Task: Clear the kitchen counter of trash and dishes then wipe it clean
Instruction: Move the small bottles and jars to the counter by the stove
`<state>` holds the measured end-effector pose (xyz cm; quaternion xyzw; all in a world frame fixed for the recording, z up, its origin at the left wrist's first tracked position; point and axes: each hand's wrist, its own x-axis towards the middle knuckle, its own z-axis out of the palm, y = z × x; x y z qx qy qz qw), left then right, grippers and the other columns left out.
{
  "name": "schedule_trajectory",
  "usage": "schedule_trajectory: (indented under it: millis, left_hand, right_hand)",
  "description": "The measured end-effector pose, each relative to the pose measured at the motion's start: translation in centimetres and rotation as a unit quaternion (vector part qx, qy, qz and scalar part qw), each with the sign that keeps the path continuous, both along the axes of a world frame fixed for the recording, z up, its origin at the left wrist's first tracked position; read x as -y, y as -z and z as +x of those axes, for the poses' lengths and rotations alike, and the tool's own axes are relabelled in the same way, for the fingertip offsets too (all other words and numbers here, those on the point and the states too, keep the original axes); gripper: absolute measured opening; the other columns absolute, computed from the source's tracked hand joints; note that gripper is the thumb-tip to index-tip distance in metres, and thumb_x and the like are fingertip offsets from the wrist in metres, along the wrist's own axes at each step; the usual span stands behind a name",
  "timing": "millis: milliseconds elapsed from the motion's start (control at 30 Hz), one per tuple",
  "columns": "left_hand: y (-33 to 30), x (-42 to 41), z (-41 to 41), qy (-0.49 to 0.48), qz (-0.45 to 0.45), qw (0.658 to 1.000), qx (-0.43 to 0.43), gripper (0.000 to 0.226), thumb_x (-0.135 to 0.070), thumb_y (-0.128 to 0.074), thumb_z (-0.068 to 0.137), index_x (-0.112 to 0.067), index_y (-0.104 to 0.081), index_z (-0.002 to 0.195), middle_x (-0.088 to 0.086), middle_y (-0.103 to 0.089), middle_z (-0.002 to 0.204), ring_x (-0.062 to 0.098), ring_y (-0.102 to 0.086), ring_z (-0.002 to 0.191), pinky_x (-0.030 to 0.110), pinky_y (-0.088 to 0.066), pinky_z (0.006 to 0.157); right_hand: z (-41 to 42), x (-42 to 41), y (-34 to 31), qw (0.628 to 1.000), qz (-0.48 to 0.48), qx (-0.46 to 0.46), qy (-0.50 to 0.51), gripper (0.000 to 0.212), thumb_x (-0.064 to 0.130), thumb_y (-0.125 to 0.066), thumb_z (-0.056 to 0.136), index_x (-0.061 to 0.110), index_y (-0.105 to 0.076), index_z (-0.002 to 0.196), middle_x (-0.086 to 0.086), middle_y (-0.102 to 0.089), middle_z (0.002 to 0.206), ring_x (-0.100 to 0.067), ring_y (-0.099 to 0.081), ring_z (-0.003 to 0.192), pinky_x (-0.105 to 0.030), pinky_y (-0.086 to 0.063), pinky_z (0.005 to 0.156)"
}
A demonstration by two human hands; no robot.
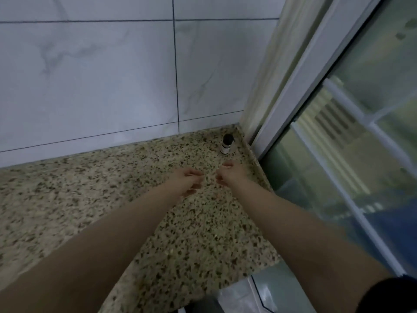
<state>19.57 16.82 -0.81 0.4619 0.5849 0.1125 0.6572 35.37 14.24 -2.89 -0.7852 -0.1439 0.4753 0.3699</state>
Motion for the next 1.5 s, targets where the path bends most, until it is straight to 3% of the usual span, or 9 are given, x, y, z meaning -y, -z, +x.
schedule_trajectory:
  millis: [133,233,367,600,833,933,1133,1233,1500]
  left_hand:
    - [1.3,-1.3,2.9,0.014,-0.033,0.999,-0.010,0.013,-0.018,-0.067,0.092,-0.018,-0.070,0.105,0.004,-0.073,0.103,0.017,-0.071,0.089,0.032,-0.057,0.085]
    - [2.1,-2.3,3.8,0.002,-0.043,0.999,-0.009,0.015,-0.019,-0.068,0.091,-0.020,-0.069,0.106,0.007,-0.073,0.107,0.019,-0.071,0.096,0.035,-0.057,0.091]
    - [2.3,-3.3,4.4,-0.016,-0.055,0.998,-0.002,0.022,-0.019,-0.067,0.092,-0.015,-0.066,0.113,0.009,-0.071,0.108,0.019,-0.068,0.092,0.033,-0.054,0.091]
    - [2.8,-3.6,2.3,-0.011,-0.061,0.998,0.005,0.024,-0.021,-0.067,0.092,-0.015,-0.066,0.115,0.008,-0.071,0.110,0.020,-0.070,0.098,0.035,-0.054,0.092]
    - [0.6,-2.2,-2.9,-0.074,-0.014,0.997,-0.016,0.021,-0.022,-0.068,0.091,-0.018,-0.066,0.111,0.007,-0.072,0.109,0.021,-0.069,0.101,0.026,-0.055,0.075]
    - [-0.5,-0.8,-6.3,-0.104,0.009,0.994,-0.042,0.019,-0.023,-0.066,0.091,-0.018,-0.065,0.110,0.005,-0.068,0.108,0.022,-0.069,0.100,0.025,-0.055,0.074]
    - [-2.9,3.8,-14.7,-0.218,0.018,0.974,-0.053,0.022,-0.021,-0.065,0.092,-0.015,-0.064,0.113,0.005,-0.068,0.101,0.020,-0.068,0.093,0.028,-0.053,0.076]
    - [-3.9,7.2,-19.4,-0.278,0.028,0.959,-0.049,0.020,-0.020,-0.063,0.093,-0.015,-0.064,0.113,0.003,-0.066,0.096,0.017,-0.065,0.086,0.025,-0.052,0.072]
    - [-4.8,19.8,-33.3,-0.416,0.039,0.906,-0.064,0.037,-0.023,-0.070,0.088,-0.015,-0.057,0.122,0.008,-0.065,0.115,0.019,-0.064,0.086,0.030,-0.050,0.072]
  right_hand:
    - [4.6,-3.8,2.9,0.997,0.006,0.047,-0.056,0.037,0.024,-0.071,0.075,0.015,-0.058,0.108,-0.010,-0.062,0.116,-0.028,-0.061,0.103,-0.037,-0.051,0.094]
    - [5.9,-5.8,1.7,0.990,0.029,0.101,-0.091,0.061,0.043,-0.073,0.078,0.016,-0.054,0.129,-0.003,-0.059,0.127,-0.022,-0.058,0.113,-0.039,-0.049,0.102]
    - [6.8,-8.1,1.5,0.981,0.048,0.140,-0.125,0.069,0.024,-0.072,0.084,0.016,-0.041,0.145,-0.006,-0.049,0.142,-0.025,-0.048,0.130,-0.030,-0.038,0.109]
    - [5.7,-9.7,1.8,0.964,0.022,0.217,-0.154,0.026,0.019,-0.054,0.092,0.010,-0.062,0.115,-0.007,-0.064,0.113,-0.028,-0.061,0.104,-0.026,-0.046,0.079]
    - [-0.3,-9.7,0.0,0.958,0.058,0.186,-0.210,0.035,0.023,-0.065,0.090,0.014,-0.060,0.123,-0.001,-0.062,0.113,-0.020,-0.059,0.102,-0.031,-0.051,0.088]
    - [-4.8,-9.6,-1.0,0.951,0.087,0.133,-0.266,0.042,0.026,-0.073,0.087,0.012,-0.059,0.125,-0.009,-0.064,0.116,-0.028,-0.065,0.101,-0.045,-0.056,0.090]
    - [-14.8,-8.1,-3.1,0.892,0.116,0.090,-0.428,0.046,0.028,-0.073,0.088,0.010,-0.058,0.127,-0.014,-0.065,0.113,-0.030,-0.069,0.085,-0.036,-0.059,0.066]
    - [-20.6,-6.3,-4.4,0.852,0.125,0.074,-0.502,0.044,0.030,-0.072,0.089,0.010,-0.058,0.125,-0.017,-0.068,0.104,-0.028,-0.069,0.076,-0.040,-0.060,0.071]
    - [-37.5,3.7,-8.6,0.743,0.145,0.056,-0.651,0.024,0.030,-0.069,0.091,0.013,-0.059,0.105,-0.012,-0.065,0.087,-0.021,-0.064,0.068,-0.025,-0.046,0.052]
